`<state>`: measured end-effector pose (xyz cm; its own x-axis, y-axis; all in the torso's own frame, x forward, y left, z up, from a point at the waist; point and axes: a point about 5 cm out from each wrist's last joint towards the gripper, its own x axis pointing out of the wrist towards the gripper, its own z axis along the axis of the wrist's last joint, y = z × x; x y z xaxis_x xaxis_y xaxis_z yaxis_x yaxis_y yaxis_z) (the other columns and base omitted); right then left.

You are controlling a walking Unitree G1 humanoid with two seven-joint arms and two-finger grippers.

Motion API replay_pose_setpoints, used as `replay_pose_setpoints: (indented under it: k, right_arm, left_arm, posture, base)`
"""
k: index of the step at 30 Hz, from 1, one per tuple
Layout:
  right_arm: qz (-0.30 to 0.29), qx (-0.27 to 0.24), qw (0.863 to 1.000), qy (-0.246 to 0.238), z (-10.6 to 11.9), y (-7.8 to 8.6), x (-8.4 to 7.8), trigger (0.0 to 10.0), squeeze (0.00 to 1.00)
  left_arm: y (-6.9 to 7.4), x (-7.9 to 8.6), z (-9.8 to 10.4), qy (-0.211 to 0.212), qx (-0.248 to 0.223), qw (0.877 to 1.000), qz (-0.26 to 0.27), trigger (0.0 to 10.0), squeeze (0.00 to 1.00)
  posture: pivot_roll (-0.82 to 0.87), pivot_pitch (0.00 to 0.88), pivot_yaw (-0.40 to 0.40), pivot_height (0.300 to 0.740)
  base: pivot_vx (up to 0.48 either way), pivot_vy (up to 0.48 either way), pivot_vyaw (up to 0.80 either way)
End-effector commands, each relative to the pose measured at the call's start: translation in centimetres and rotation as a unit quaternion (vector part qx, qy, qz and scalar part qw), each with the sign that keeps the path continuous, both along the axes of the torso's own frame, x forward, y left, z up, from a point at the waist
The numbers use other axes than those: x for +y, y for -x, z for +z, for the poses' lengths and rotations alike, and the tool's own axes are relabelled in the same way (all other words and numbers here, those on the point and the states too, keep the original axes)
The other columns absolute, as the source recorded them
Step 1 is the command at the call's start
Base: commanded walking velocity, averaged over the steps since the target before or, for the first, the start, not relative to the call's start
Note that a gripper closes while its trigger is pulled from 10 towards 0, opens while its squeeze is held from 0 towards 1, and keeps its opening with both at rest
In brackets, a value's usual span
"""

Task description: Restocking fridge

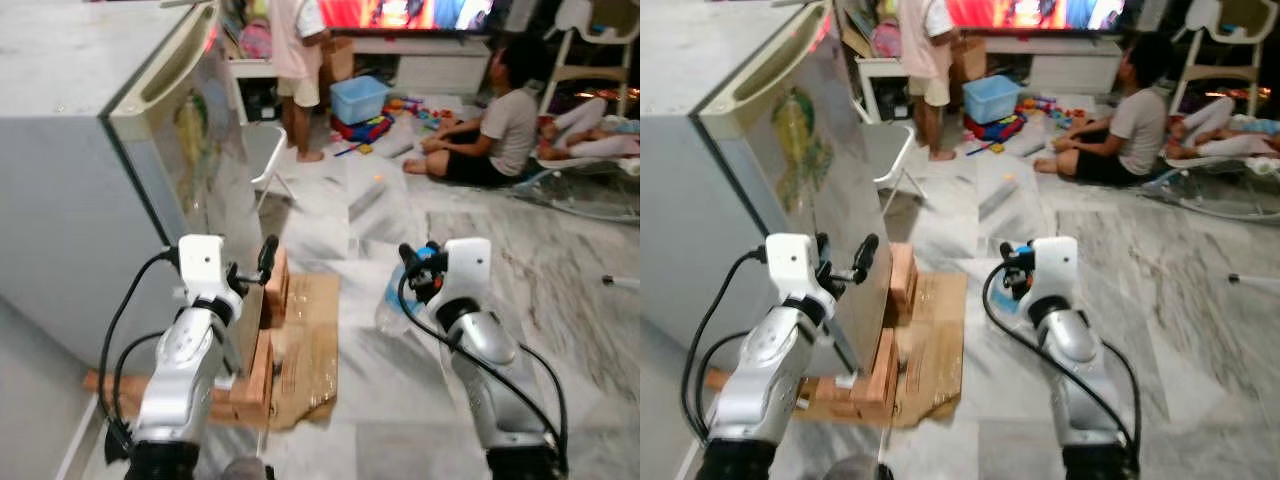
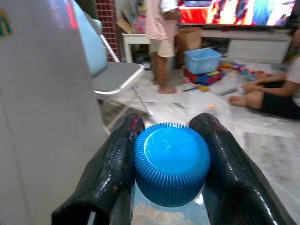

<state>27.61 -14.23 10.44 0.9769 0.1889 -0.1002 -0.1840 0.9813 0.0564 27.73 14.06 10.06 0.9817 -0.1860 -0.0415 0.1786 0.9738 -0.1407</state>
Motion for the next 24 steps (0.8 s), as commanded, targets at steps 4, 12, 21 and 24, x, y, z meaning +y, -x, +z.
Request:
replay_pose_setpoints:
  k: [4,12,21,24]
  right_arm:
    - [0.009,-0.021,1.000,0.003,0.9,-0.2,0.4,10.0,0.00]
    - [0.012,-0.020,1.000,0.005,0.9,-0.1,0.4,10.0,0.00]
    - [0.021,-0.014,1.000,-0.002,0.7,0.0,0.7,10.0,0.00]
    - [0.024,-0.014,1.000,-0.005,0.9,0.1,0.7,10.0,0.00]
  left_arm:
    - [0.0,0.5,0.3,-0.003,-0.006,1.000,0.014,10.0,0.00]
    - [0.9,1.5,0.0,-0.015,-0.002,1.000,0.027,10.0,0.00]
    - [0.7,5.5,-0.5,-0.012,0.020,0.992,0.127,10.0,0.00]
    - [-0.6,5.8,0.4,-0.006,0.005,0.991,0.136,10.0,0.00]
  posture:
    - [0.00,0.000,0.004,0.740]
    - [0.00,0.000,0.002,0.740]
    - [0.01,0.000,0.000,0.740]
    - [0.01,0.000,0.001,0.740]
  base:
    - [0.000,0.000,0.00]
    - [0.000,0.000,0.00]
    - [0.000,0.000,0.00]
    - [0.000,0.000,0.00]
